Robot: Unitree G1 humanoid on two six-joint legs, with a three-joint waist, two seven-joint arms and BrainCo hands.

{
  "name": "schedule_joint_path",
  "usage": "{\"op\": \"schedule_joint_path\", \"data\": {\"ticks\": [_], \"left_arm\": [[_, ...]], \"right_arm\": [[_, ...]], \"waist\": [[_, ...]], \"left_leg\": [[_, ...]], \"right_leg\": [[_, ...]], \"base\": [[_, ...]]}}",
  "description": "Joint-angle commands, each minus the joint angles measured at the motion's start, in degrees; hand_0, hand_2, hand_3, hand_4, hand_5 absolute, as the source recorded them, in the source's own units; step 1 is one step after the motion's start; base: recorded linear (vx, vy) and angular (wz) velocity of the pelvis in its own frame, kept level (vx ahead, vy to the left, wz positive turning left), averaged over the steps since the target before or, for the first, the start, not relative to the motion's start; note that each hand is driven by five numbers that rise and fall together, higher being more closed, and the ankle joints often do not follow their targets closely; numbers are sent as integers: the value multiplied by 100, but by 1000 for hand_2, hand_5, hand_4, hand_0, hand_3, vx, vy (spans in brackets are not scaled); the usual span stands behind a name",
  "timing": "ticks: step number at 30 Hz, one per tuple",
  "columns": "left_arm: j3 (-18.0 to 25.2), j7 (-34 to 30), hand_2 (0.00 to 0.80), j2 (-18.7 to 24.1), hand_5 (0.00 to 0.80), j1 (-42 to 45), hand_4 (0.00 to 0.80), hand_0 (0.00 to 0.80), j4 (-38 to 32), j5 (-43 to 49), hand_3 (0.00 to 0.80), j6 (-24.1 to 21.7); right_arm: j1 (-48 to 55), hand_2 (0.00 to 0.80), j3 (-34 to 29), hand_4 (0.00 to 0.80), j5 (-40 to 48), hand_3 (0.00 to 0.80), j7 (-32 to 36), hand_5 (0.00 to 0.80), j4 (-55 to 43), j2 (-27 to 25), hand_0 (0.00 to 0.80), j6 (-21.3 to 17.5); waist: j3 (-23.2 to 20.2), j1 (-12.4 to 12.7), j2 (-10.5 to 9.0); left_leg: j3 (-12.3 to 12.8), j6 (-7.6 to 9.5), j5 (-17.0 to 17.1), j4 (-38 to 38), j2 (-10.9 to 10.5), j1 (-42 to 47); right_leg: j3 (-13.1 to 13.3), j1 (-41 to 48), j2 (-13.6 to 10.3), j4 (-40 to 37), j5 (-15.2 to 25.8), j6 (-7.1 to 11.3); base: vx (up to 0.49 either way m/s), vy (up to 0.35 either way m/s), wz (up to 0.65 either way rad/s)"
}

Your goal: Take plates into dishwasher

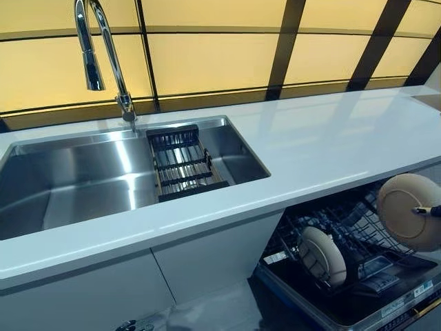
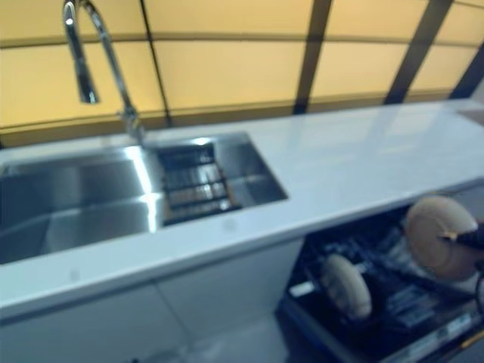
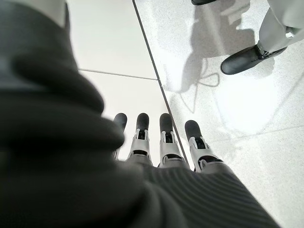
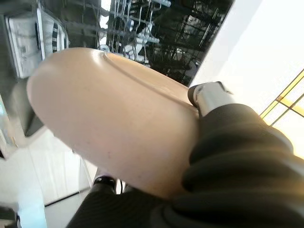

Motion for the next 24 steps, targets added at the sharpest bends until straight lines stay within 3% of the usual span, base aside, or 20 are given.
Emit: {"op": "schedule_joint_path", "data": {"ticks": [1,16,24], "left_arm": [[-23,-14,0,172,0,-252,0,0,20,160,0,-90],[-68,-55,0,169,0,-207,0,0,-116,69,0,-156],[-144,-48,0,150,0,-257,0,0,-249,-86,0,-96]], "right_arm": [[-811,800,85,800,-255,800,-339,800,324,24,800,-225],[-1079,800,492,800,-654,800,-985,800,513,463,800,-227],[-1428,800,719,800,-667,800,-1118,800,795,539,800,-155]], "waist": [[115,290,-10],[278,381,261],[486,407,522]], "left_leg": [[-241,356,-646,23,-92,156],[-333,367,-633,23,-153,110],[-393,357,-584,23,-182,-3]], "right_leg": [[-387,397,-3,23,-500,350],[-521,365,-89,23,-512,344],[-577,270,-147,24,-498,330]], "base": [[0,0,0],[-1,-5,1],[-28,-19,3]]}}
